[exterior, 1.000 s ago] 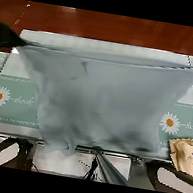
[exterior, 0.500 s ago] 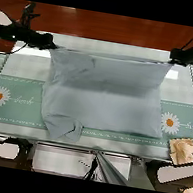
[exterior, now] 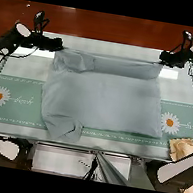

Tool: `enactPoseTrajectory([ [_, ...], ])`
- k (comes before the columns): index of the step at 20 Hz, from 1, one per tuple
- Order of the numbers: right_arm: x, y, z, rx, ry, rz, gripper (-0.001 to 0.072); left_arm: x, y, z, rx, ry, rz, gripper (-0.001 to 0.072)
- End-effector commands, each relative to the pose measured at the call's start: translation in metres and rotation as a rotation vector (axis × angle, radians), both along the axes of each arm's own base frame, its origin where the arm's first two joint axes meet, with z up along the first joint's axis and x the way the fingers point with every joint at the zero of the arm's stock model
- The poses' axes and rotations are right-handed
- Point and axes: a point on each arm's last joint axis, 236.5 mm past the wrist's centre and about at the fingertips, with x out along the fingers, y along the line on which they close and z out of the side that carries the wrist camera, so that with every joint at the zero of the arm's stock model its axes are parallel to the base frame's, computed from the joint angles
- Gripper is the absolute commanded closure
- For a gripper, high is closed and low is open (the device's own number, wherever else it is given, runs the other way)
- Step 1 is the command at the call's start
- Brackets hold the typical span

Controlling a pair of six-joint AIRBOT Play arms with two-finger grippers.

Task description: Fold the shirts.

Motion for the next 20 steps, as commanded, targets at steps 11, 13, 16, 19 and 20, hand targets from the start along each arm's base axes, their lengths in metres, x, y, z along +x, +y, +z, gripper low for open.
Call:
enactPoseTrajectory([
  [11, -0.119, 0.008, -0.006, 0.051, 0.466, 0.149, 0.0689, -0.127, 0.004, -0.023, -0.088, 0.556, -0.224, 0.0684],
  [13, -0.133, 0.01, -0.012, 0.066, 0.54, 0.154, 0.0689, -0.129, 0.007, -0.027, -0.082, 0.583, -0.192, 0.0683],
  [16, -0.136, 0.012, -0.019, 0.078, 0.564, 0.155, 0.0687, -0.129, 0.004, -0.027, -0.086, 0.585, -0.197, 0.0614],
  [19, -0.137, 0.007, -0.016, 0.059, 0.549, 0.206, 0.0352, -0.138, 0.005, -0.025, -0.082, 0.61, -0.225, 0.0205],
  [20, -0.148, 0.002, -0.011, 0.05, 0.586, 0.228, 0.0332, -0.145, 0.011, -0.024, -0.072, 0.632, -0.235, 0.0206],
])
